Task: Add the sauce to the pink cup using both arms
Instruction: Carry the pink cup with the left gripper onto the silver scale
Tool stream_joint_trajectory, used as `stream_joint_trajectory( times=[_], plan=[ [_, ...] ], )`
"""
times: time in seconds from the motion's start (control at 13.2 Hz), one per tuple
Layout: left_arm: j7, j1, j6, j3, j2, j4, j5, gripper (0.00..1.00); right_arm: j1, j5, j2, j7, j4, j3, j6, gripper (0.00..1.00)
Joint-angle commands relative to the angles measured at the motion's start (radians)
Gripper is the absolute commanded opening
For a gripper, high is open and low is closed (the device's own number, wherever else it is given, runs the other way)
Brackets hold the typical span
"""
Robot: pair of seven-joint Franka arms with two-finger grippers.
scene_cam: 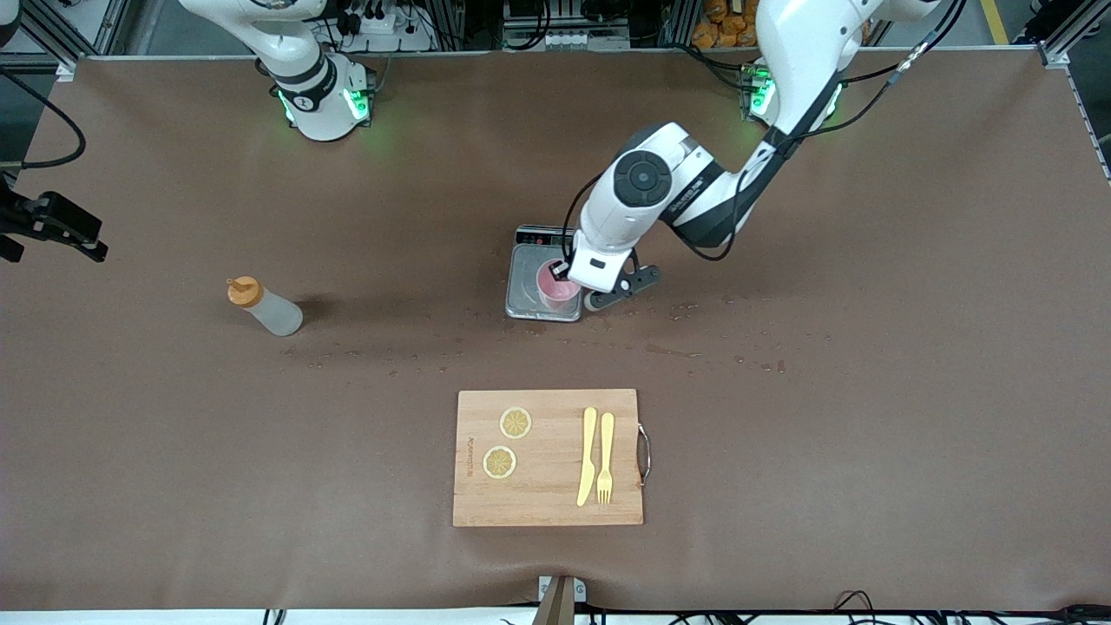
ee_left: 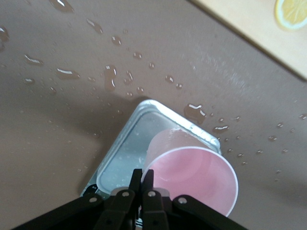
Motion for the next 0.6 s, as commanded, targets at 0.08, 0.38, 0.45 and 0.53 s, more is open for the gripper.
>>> stream_joint_trajectory(
  times=[0.08, 0.38, 0.45, 0.53],
  plan=[
    [-0.041, -0.046, -0.014, 0.006, 0.028, 0.029, 0.033, 0.00, -0.052, 0.045, 0.014, 0.007, 0.014, 0.007, -0.058, 1.00],
    [-0.049, -0.067, -0.014, 0.006, 0.045, 0.030, 0.033, 0.00, -0.107, 0.093, 0.044, 0.050, 0.013, 0.009, -0.118, 1.00],
    [-0.055, -0.073, -0.014, 0.006, 0.046, 0.030, 0.032, 0.42, -0.142, 0.144, 0.058, 0.068, 0.013, 0.009, -0.136, 1.00],
    [-0.060, -0.072, -0.016, 0.008, 0.045, 0.030, 0.035, 0.99, -0.170, 0.195, 0.070, 0.094, 0.011, 0.009, -0.159, 1.00]
  ],
)
